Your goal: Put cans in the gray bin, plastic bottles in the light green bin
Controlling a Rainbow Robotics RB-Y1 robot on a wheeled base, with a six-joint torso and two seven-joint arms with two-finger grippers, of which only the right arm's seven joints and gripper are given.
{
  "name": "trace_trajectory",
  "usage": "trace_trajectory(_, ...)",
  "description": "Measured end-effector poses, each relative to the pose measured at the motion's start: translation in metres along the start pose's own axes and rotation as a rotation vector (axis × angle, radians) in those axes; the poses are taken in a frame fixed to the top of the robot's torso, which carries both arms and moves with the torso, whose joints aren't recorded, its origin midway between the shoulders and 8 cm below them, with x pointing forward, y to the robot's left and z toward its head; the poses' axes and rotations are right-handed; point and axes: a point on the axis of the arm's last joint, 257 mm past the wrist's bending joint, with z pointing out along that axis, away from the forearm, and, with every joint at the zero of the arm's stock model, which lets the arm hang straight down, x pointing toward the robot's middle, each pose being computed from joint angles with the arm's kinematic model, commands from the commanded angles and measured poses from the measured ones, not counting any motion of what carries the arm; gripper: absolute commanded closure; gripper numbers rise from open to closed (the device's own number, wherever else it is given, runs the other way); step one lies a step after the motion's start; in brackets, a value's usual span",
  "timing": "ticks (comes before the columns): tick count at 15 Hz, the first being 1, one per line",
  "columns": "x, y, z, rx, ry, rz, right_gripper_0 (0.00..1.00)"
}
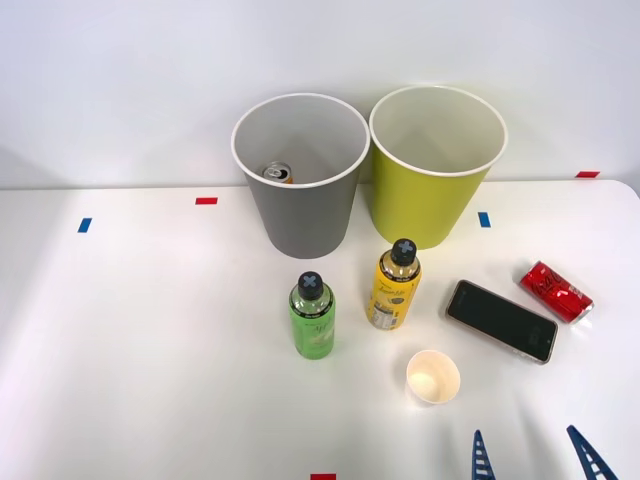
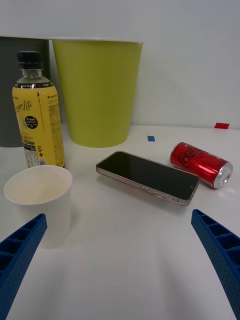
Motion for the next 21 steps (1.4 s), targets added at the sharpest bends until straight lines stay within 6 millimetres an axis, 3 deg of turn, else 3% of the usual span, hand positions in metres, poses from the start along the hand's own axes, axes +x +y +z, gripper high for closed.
trace_trajectory(3, 0.000, 0.006, -0.011, -0.003, 0.005, 0.013, 0.00)
trace_trajectory(9, 0.027, 0.007, -0.026, -0.012, 0.071, -0.003, 0.00)
trace_trajectory(21, 0.028, 0.008, -0.027, -0.013, 0.073, 0.005, 0.00)
